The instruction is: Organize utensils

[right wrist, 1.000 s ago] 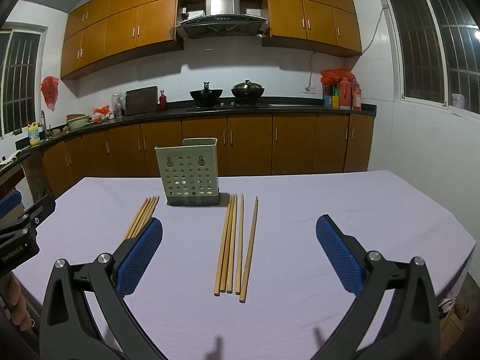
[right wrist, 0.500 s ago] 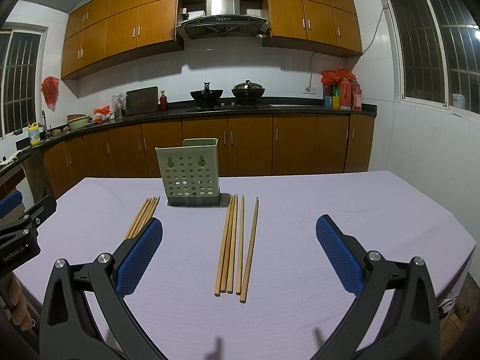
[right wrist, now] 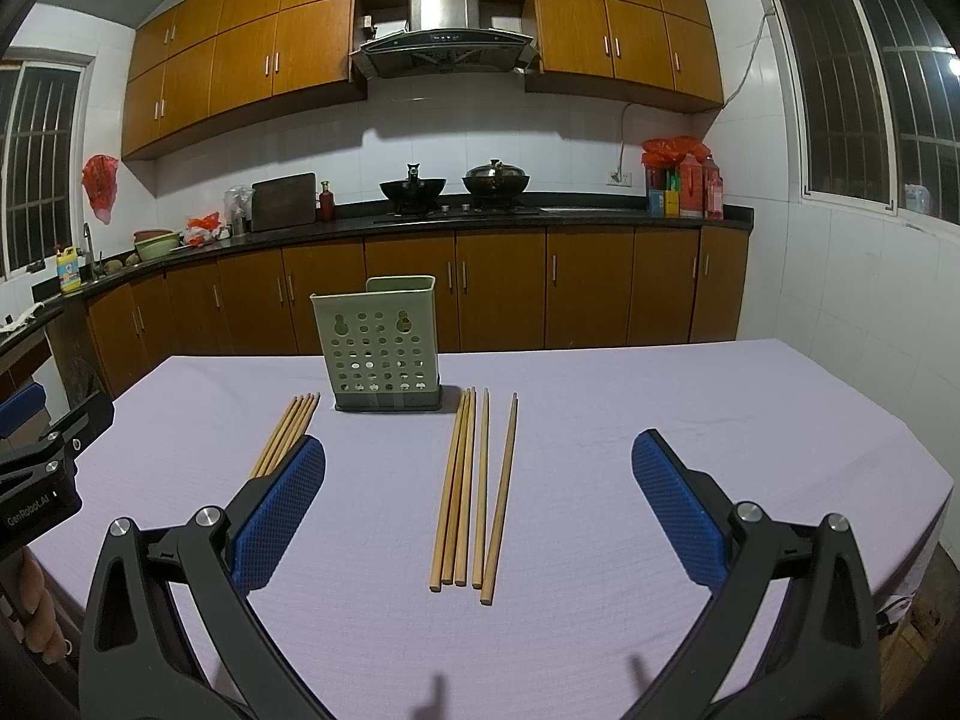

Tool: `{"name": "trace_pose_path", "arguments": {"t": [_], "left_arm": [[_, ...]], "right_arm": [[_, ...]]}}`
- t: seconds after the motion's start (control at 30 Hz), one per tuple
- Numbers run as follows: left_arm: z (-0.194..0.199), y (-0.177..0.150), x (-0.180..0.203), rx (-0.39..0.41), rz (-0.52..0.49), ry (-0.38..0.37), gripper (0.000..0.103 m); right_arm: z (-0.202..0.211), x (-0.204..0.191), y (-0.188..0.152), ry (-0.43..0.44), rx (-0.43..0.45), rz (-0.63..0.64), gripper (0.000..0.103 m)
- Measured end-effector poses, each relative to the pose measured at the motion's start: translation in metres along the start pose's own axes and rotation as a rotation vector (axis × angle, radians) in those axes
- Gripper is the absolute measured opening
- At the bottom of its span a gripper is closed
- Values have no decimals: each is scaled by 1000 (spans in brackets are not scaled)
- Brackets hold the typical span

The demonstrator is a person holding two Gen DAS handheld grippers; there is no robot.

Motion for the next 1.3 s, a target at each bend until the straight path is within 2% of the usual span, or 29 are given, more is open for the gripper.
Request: {"name": "trace_pose_path", "arguments": {"t": [1.3], "left_arm": [[-1,0,2,-1,-1,1,99]], "right_arm": [[-3,0,1,1,-1,-2,101]]}}
Point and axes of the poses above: each gripper's, at about its wrist camera, not at the fingertips, and z roughly against the way its jaws point, x to its right, y to its top, the point moved 3 cm from there along -z, roughly the way its jaws point, and after that the axes turned 2 degrees about x, right-handed, at the moved point
